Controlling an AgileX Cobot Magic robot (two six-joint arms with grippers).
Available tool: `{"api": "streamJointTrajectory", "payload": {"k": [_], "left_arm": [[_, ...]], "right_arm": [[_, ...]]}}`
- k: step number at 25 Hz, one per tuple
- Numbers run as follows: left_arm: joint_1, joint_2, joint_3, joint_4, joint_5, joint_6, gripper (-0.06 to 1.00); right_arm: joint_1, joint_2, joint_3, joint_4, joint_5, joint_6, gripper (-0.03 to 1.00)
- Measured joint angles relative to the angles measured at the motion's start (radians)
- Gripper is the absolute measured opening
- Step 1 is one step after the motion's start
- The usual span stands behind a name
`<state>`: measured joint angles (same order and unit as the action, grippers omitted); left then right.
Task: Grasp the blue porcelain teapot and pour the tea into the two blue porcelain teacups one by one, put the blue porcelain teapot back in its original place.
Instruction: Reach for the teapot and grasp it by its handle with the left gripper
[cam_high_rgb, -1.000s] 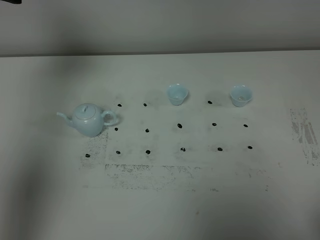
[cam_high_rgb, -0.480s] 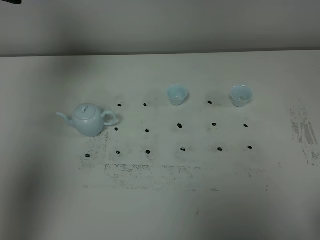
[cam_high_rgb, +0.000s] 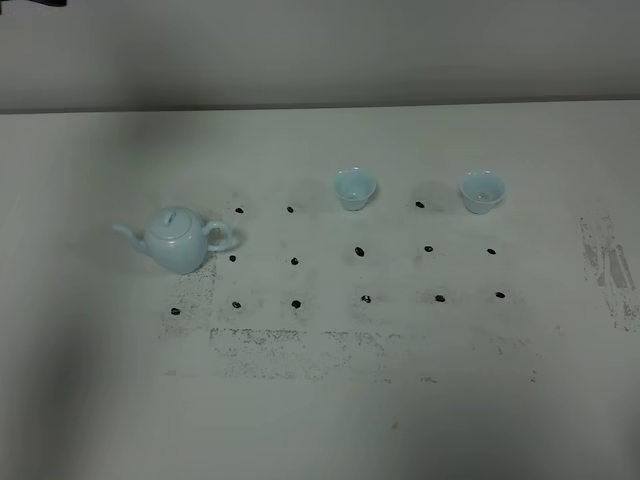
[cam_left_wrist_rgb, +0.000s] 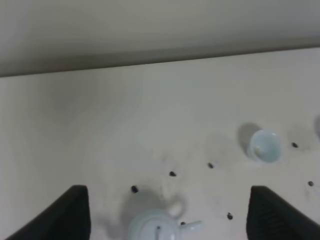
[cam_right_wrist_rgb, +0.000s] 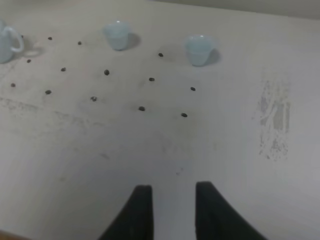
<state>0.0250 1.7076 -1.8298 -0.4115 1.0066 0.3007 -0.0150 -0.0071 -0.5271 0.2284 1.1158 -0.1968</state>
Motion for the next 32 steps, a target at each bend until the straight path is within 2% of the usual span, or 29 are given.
{"api": "streamJointTrajectory", "payload": {"k": [8,11,14,19,23,28,32], "left_arm": [[-0.221,0.061,0.000,0.003,-0.075,0.021,0.66],[-0.308,0.135,0.000,0.070,-0.098,-0.010,0.65],[-0.401,0.214,0.001,0.222,-0.105,-0.079,0.64],[-0.553,0.317,0.001,0.530,-0.105,-0.208,0.64],[-0.622,0.363,0.001,0.767,-0.137,-0.347,0.64],[-0.621,0.396,0.001,0.920,-0.123,-0.464,0.64],[-0.620,0.415,0.001,1.002,-0.042,-0.524,0.64]], "right_arm": [[0.000,0.000,0.000,0.038,-0.001,0.000,0.24],[0.000,0.000,0.000,0.038,-0.001,0.000,0.24],[0.000,0.000,0.000,0.039,-0.001,0.000,0.24],[0.000,0.000,0.000,0.039,-0.001,0.000,0.24],[0.000,0.000,0.000,0.039,-0.001,0.000,0.24],[0.000,0.000,0.000,0.039,-0.001,0.000,0.24],[0.000,0.000,0.000,0.039,-0.001,0.000,0.24]]}}
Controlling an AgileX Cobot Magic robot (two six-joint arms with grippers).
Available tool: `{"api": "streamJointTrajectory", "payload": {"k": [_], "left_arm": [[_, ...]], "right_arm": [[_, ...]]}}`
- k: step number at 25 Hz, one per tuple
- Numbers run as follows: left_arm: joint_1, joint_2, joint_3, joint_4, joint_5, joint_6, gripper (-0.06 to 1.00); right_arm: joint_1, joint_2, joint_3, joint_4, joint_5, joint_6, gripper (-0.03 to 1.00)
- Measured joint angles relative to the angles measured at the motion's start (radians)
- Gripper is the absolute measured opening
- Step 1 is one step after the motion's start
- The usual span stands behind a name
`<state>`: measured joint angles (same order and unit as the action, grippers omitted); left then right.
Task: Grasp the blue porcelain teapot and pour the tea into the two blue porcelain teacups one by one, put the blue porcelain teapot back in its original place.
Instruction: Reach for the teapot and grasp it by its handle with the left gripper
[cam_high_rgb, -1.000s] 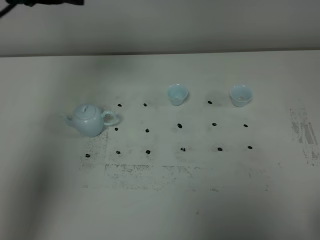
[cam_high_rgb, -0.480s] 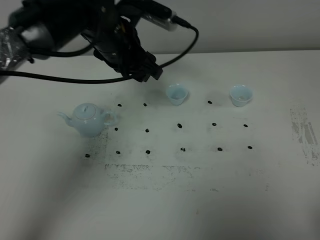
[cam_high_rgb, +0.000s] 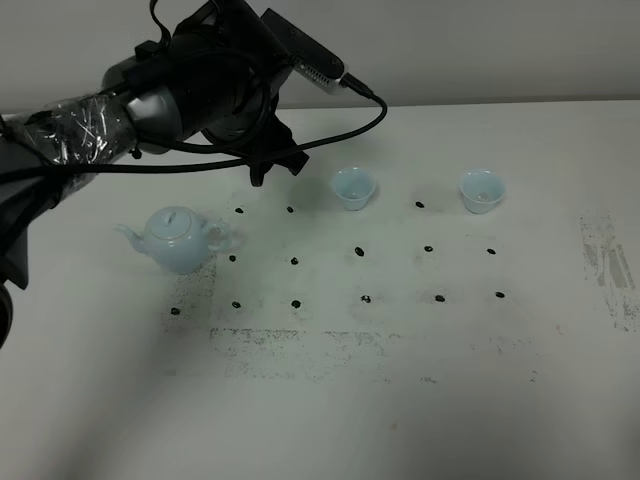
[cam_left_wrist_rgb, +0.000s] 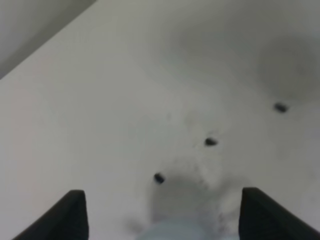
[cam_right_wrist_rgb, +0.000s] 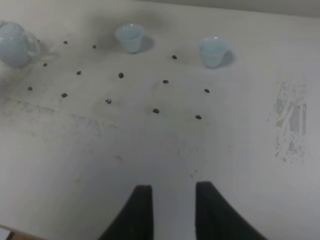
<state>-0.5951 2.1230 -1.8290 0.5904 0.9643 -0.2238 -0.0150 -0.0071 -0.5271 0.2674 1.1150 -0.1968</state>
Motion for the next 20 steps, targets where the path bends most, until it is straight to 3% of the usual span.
{"api": "streamJointTrajectory", "payload": {"k": [6,20], "left_arm": [[0.000,0.033,0.000,0.021,0.097,0.020,0.64],[0.007,0.117,0.000,0.023,0.081,0.063,0.64]], "right_arm": [[0.000,0.000,0.000,0.000,0.000,0.000,0.24],[0.000,0.000,0.000,0.001,0.000,0.000,0.24]]}}
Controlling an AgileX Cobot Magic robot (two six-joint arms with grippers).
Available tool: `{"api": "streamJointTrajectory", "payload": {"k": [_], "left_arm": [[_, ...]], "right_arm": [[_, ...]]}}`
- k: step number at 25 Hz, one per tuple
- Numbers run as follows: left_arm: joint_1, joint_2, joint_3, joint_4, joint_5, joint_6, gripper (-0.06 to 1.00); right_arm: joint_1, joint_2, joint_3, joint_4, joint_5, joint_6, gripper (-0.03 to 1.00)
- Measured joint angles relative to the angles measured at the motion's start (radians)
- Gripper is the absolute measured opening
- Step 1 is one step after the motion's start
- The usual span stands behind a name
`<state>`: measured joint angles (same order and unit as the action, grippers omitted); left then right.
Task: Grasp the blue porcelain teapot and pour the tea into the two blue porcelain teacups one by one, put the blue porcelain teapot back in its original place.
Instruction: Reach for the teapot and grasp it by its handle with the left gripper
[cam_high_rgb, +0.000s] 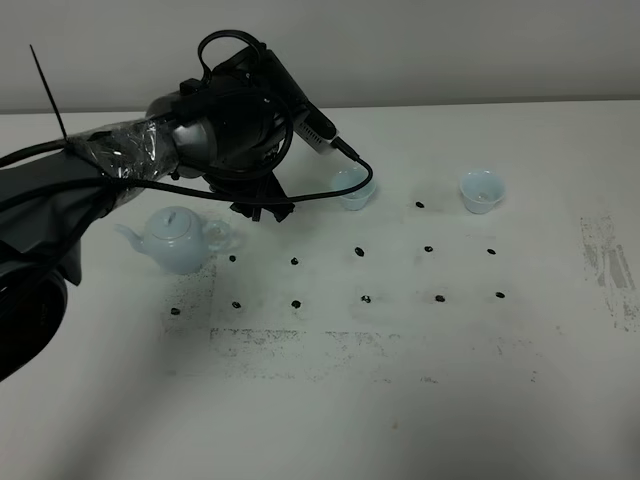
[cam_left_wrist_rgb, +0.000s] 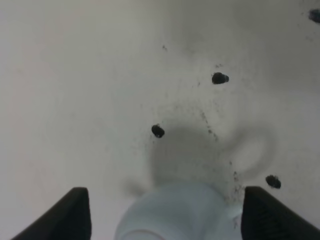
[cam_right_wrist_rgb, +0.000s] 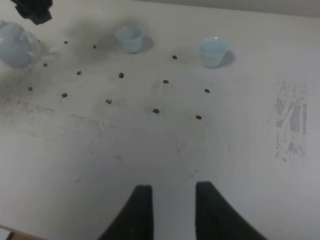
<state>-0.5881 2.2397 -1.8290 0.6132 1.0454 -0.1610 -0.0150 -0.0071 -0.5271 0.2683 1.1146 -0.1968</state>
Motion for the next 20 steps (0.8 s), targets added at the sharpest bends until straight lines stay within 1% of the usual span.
{"api": "streamJointTrajectory", "payload": {"k": [4,9,15,20], "left_arm": [[0.008,0.017,0.000,0.026,-0.020,-0.025,0.64],[0.012,0.021,0.000,0.029,-0.018,-0.041,0.64],[0.012,0.024,0.000,0.029,0.048,-0.034,0.64],[0.012,0.025,0.000,0.032,0.067,-0.025,0.64]], "right_arm": [[0.000,0.000,0.000,0.000,0.000,0.000,0.24],[0.000,0.000,0.000,0.000,0.000,0.000,0.24],[0.000,0.000,0.000,0.000,-0.001,0.000,0.24],[0.000,0.000,0.000,0.000,-0.001,0.000,0.24]]}}
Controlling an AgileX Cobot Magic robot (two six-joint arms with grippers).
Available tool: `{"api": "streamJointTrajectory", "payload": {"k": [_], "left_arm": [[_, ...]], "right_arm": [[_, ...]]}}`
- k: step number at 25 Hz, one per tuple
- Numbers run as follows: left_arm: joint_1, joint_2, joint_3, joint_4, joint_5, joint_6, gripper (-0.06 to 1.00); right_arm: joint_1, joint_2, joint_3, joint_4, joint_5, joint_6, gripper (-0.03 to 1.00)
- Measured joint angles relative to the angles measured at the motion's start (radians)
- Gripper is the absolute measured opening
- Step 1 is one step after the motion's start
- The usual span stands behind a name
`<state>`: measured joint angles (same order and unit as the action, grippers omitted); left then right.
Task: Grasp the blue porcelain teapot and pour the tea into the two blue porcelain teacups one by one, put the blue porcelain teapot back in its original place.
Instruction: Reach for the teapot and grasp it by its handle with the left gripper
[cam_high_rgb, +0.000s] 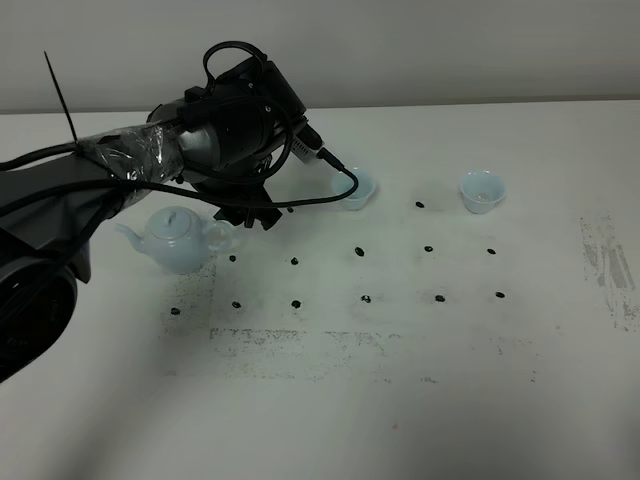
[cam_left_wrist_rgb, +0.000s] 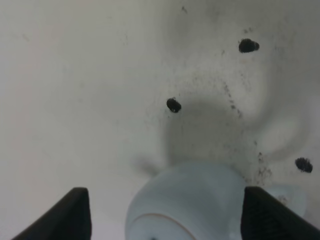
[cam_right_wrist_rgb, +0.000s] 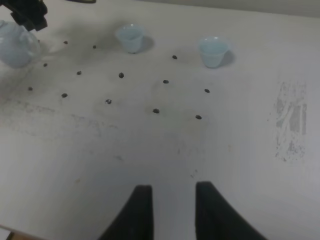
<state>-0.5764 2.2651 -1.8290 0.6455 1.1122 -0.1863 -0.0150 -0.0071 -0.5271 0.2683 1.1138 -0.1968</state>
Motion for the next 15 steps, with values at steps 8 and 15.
{"api": "streamJointTrajectory", "payload": {"k": [8,15], "left_arm": [[0.000,0.000,0.000,-0.002,0.058,0.064,0.64],[-0.003,0.000,0.000,-0.003,0.050,0.132,0.64]], "right_arm": [[0.000,0.000,0.000,0.000,0.000,0.000,0.24],[0.000,0.000,0.000,0.000,0.000,0.000,0.24]]}}
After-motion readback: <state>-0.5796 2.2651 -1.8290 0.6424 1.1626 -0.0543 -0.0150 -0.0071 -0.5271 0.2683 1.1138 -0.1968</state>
